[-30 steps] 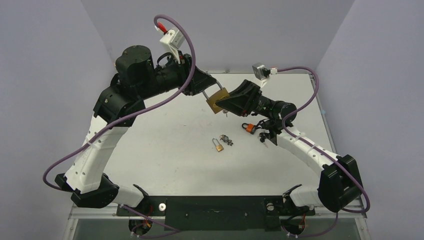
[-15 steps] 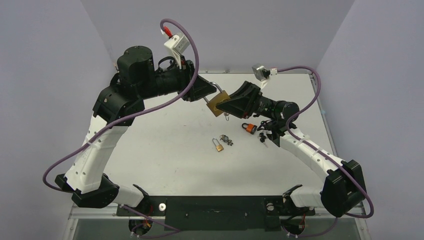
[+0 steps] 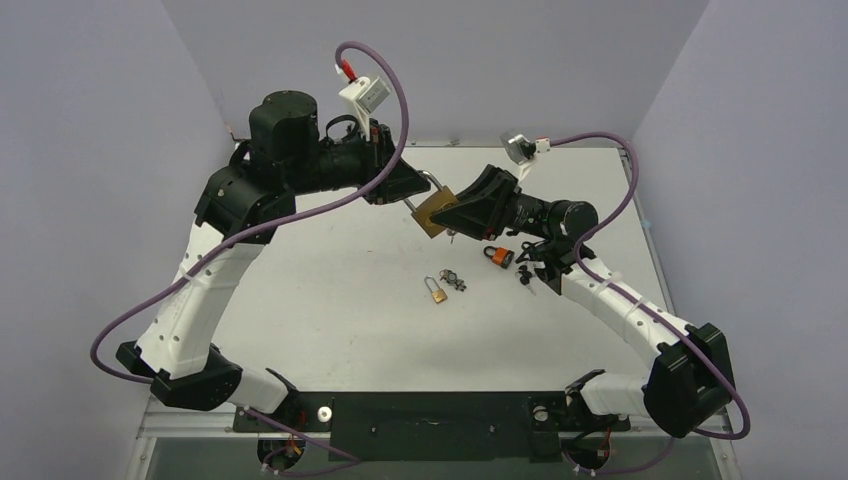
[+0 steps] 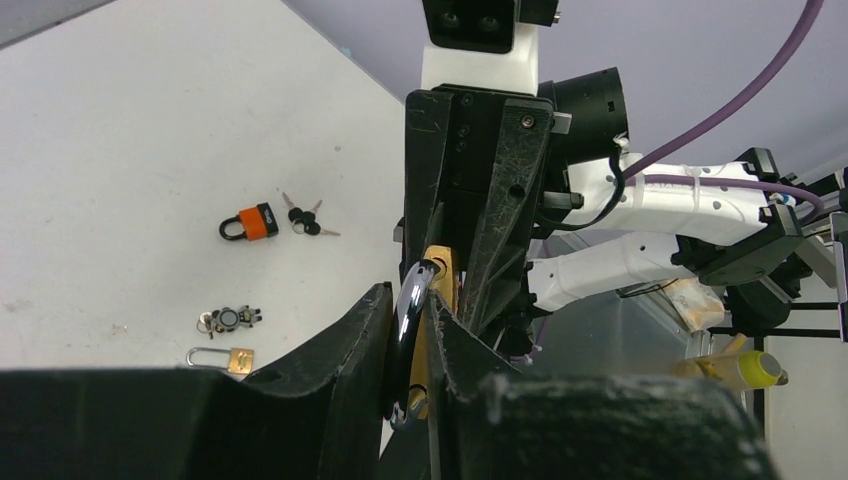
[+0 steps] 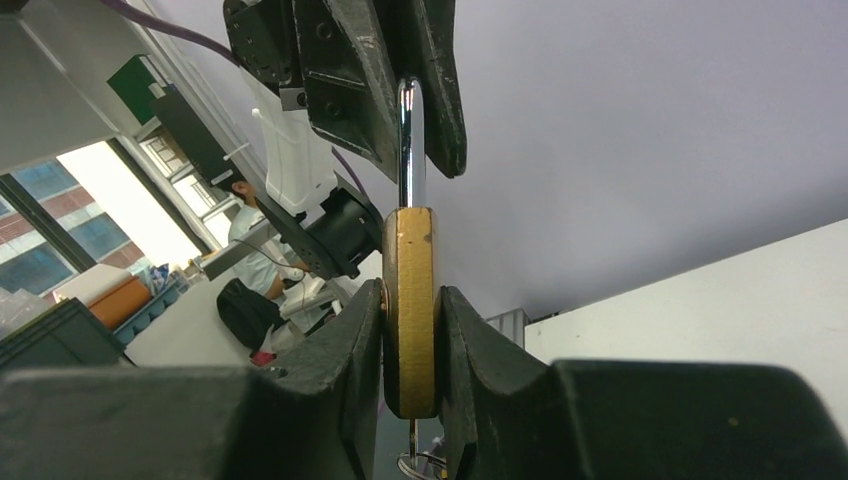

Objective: Lock with the key
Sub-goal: Lock the lock.

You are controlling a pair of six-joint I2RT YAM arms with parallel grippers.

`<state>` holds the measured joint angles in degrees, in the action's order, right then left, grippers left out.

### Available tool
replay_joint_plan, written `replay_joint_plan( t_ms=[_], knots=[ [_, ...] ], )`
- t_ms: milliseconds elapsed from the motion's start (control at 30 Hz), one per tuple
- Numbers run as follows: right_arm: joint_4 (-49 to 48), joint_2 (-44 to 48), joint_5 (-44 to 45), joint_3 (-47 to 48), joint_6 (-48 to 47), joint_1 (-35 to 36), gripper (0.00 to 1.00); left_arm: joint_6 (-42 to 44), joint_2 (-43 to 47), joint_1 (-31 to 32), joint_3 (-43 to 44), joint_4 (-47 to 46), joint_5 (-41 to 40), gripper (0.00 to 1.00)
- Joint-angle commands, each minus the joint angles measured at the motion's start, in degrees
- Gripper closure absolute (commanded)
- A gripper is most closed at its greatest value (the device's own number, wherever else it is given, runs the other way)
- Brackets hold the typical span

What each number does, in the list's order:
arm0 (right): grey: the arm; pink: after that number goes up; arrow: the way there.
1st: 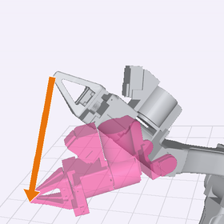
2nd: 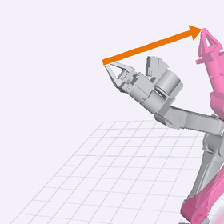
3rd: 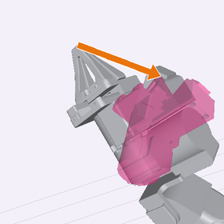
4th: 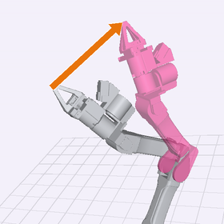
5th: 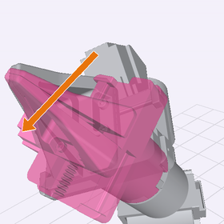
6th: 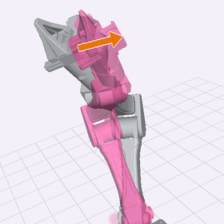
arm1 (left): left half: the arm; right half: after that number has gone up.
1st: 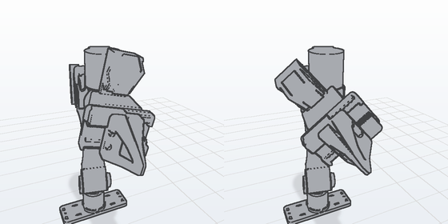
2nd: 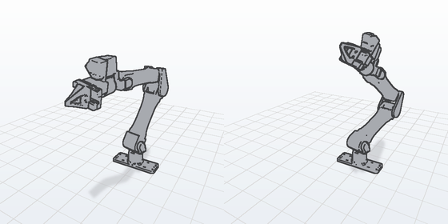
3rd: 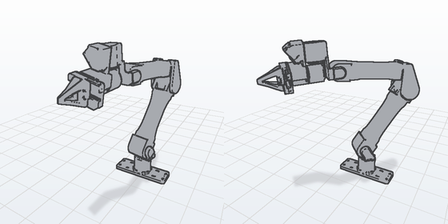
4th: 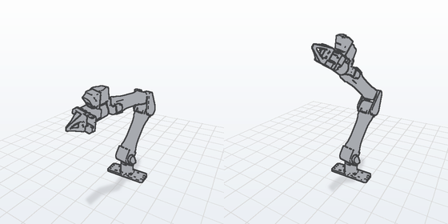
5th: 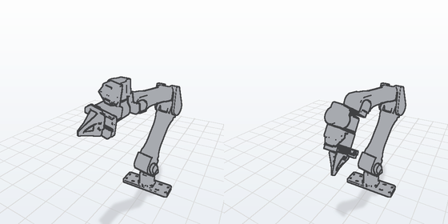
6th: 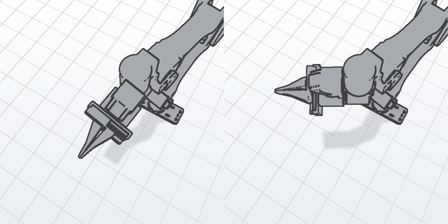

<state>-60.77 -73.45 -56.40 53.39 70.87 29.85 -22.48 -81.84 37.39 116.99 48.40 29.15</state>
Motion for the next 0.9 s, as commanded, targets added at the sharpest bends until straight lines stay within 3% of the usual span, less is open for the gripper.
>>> replay_joint_plan(
  t_ms=[0,100,200,300,367,433,667,867],
  knots=[
    [0.8,2.1,4.3,4.2,-4.0,0.7,1.00,-0.2,-1.3,0.5,1.5,1.9,4.1,0.88],
    [2.9,2.2,4.3,4.6,-5.4,0.8,1.00,-0.3,-1.7,0.4,1.5,2.5,3.5,1.00],
    [5.0,2.5,4.7,4.7,-7.2,0.6,0.96,-0.9,-1.1,0.4,1.4,1.1,1.5,1.00],
    [4.8,2.8,5.7,4.1,-7.7,0.1,0.55,-2.1,-0.2,0.3,2.6,-0.3,-1.1,1.00],
    [4.0,2.9,6.0,3.7,-7.3,-0.3,0.41,-3.1,0.7,0.1,2.8,-2.2,-2.6,1.00],
    [2.2,3.0,5.9,3.1,-6.1,-0.7,0.34,-4.0,2.0,0.1,2.6,-4.8,-3.2,1.00],
    [-12.0,2.1,4.0,0.9,4.3,-3.6,0.32,-7.0,6.0,0.0,1.0,-12.2,-3.6,1.00],
    [-13.5,2.4,4.3,-0.9,5.2,-3.6,0.38,-8.7,8.5,0.0,-0.6,-18.4,-4.4,1.00]
  ],
)
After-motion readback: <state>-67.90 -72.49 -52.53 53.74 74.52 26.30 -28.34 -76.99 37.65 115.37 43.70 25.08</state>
